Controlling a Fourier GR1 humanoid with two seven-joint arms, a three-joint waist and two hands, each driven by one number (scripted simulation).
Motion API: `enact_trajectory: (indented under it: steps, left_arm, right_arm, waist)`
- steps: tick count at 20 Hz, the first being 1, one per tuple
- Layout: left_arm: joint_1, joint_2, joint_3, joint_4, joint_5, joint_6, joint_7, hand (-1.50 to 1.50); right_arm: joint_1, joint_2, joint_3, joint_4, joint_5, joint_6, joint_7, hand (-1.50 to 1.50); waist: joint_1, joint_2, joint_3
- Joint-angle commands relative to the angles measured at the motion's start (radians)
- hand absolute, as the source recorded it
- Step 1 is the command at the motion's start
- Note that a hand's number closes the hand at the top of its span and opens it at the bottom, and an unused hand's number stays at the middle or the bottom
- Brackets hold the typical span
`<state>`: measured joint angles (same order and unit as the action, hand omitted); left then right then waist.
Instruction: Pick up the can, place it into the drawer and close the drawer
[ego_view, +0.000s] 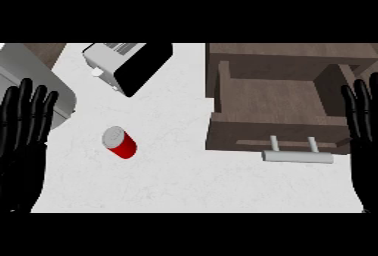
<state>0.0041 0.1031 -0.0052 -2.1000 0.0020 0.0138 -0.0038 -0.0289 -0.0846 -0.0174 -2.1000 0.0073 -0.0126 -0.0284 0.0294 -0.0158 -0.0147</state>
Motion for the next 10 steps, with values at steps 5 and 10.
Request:
enact_trajectory:
  steps: [5, 10]
  left_arm:
    - [-0.06, 0.099, -0.175, 0.002, 0.356, -0.421, -0.059, -1.5]
    - [0.047, 0.33, -0.144, 0.145, 0.442, -0.661, 0.026, -1.5]
  right_arm:
    - [-0.007, 0.001, 0.008, -0.006, -0.005, 0.007, 0.001, -1.5]
    - [0.093, -0.01, -0.017, 0.06, -0.011, -0.012, 0.196, -1.5]
  waist:
    - [-0.07, 0.018, 0.009]
    - [-0.046, 0.023, 0.011]
